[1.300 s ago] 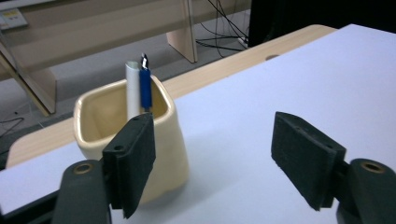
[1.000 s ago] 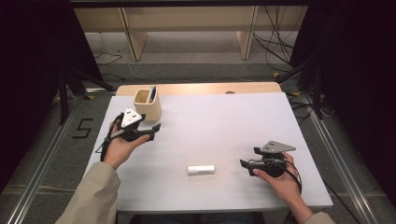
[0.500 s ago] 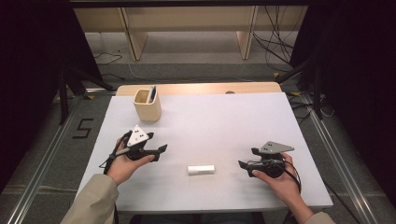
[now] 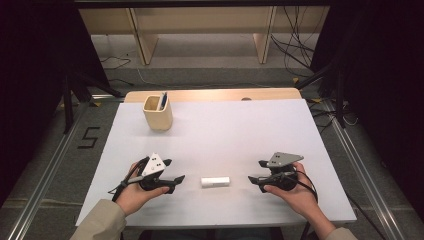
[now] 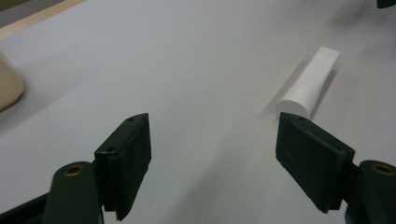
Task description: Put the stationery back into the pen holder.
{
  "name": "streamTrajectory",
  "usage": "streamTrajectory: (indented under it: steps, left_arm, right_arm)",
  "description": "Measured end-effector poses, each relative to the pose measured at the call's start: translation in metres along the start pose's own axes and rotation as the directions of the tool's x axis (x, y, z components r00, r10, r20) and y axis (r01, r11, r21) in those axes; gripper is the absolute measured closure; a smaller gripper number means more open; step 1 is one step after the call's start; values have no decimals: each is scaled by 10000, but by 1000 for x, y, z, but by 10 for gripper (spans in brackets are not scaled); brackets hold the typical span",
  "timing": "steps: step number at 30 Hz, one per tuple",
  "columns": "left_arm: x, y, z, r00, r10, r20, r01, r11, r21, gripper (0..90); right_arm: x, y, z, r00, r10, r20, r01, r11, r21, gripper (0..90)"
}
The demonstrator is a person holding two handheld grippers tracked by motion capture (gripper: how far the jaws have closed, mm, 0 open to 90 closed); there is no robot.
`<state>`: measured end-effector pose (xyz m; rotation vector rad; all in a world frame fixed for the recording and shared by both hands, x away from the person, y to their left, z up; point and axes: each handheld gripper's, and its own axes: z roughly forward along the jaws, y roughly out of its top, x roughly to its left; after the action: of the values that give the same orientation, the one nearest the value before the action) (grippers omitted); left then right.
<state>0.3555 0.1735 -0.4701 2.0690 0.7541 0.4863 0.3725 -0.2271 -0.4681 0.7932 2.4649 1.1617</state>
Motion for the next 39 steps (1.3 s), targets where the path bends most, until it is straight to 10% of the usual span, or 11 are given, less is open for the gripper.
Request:
streamTrajectory:
  steps: [12,26,39]
  left_arm:
    - [-7,-6,2,9999,65,89,-68,9996,261,254]
    - [-9,-5,4,9997,157,175,-161,9995,262,254]
    - [-9,-5,5,9997,185,180,-190,9995,271,254]
  right_arm:
    - [15,22,18,9819,-1608,-1001,1715,9791,1097,401]
    - [43,55,47,9141,-3611,-1844,3986,8837,2453,440]
    - [55,80,77,8691,-4016,-2888,4836,8126,3252,475]
